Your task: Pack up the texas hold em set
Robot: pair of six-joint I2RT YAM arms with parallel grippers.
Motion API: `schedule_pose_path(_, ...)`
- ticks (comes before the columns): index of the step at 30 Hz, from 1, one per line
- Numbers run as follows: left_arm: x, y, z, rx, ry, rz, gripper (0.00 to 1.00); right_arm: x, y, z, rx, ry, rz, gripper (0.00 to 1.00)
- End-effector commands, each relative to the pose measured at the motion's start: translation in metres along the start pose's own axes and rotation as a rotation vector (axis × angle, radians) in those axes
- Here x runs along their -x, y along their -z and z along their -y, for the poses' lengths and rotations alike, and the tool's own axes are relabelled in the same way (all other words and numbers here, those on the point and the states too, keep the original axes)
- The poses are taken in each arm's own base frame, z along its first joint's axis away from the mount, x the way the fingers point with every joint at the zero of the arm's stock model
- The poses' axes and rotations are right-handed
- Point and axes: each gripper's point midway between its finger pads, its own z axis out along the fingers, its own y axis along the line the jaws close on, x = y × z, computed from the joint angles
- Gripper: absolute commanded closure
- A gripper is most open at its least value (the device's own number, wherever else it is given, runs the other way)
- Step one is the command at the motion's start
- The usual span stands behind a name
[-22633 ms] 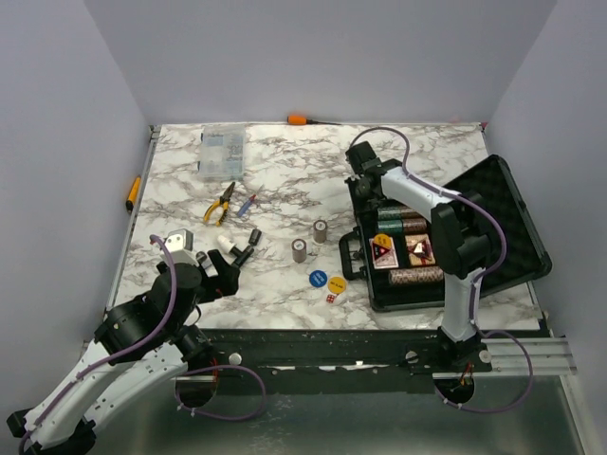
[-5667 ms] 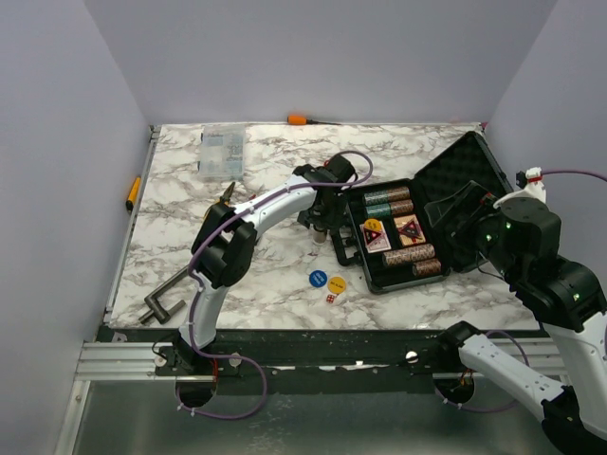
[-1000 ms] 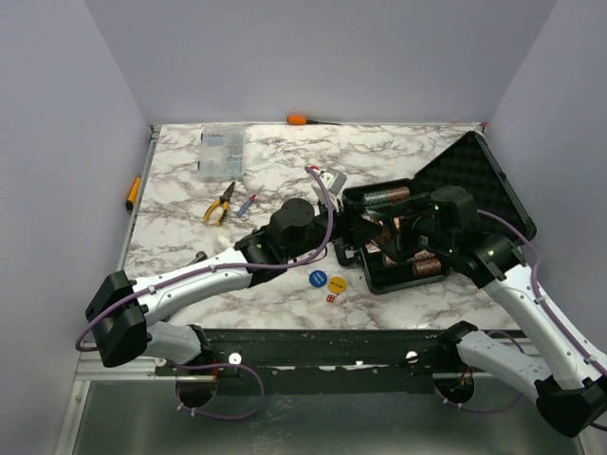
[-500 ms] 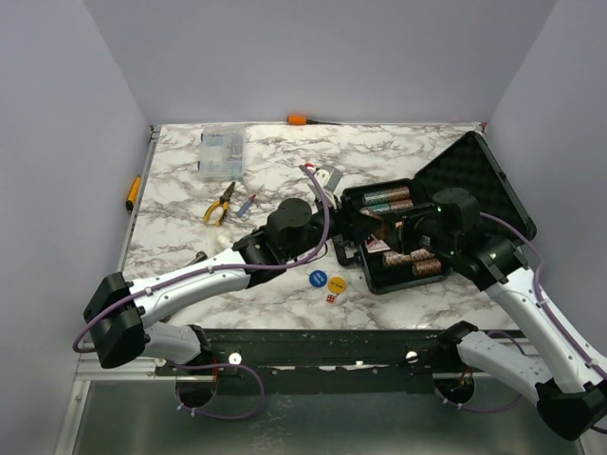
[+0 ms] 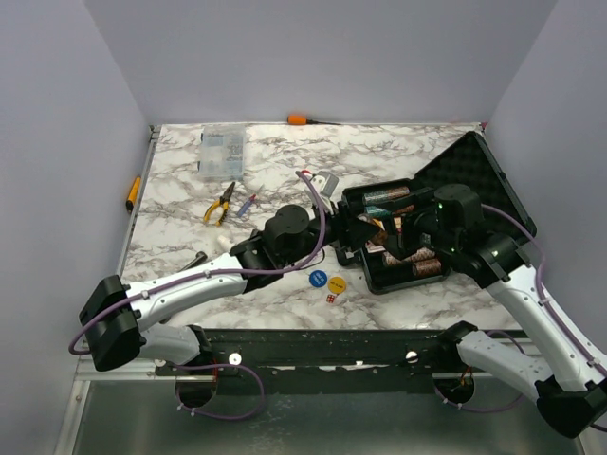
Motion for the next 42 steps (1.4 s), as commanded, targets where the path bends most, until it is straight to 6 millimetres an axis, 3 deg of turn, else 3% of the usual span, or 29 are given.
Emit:
schedule_pose_path(1,0.031,0.01,0.018,-0.03,0.036,0.105,1.0,0.005,0.017,-0.016,0.048,0.164,0.063,0.17)
schedule_pose_path(9,0.023,0.01,0.001,0.038,0.157,0.118,1.0,0.051,0.055,-0.006,-0.066,0.456,0.325,0.15)
schedule_pose_path(14,-0.005,0.0,-0.016,0.081,0.282,0.07,1.0,0.07,0.081,-0.003,-0.074,0.489,0.44,0.14)
schedule_pose_path(19,-0.039,-0.019,-0.029,0.129,0.434,0.003,1.0,0.074,0.091,0.009,-0.086,0.471,0.456,0.14)
schedule_pose_path(26,-0.088,-0.035,-0.047,0.277,0.81,-0.026,1.0,0.075,0.099,0.026,-0.095,0.426,0.451,0.14)
schedule_pose_path(31,-0.108,-0.052,-0.038,0.32,0.831,-0.085,1.0,0.079,0.105,0.033,-0.104,0.413,0.469,0.14)
schedule_pose_path(42,-0.133,-0.074,-0.048,0.458,0.932,-0.1,1.0,0.083,0.114,0.042,-0.113,0.392,0.494,0.14)
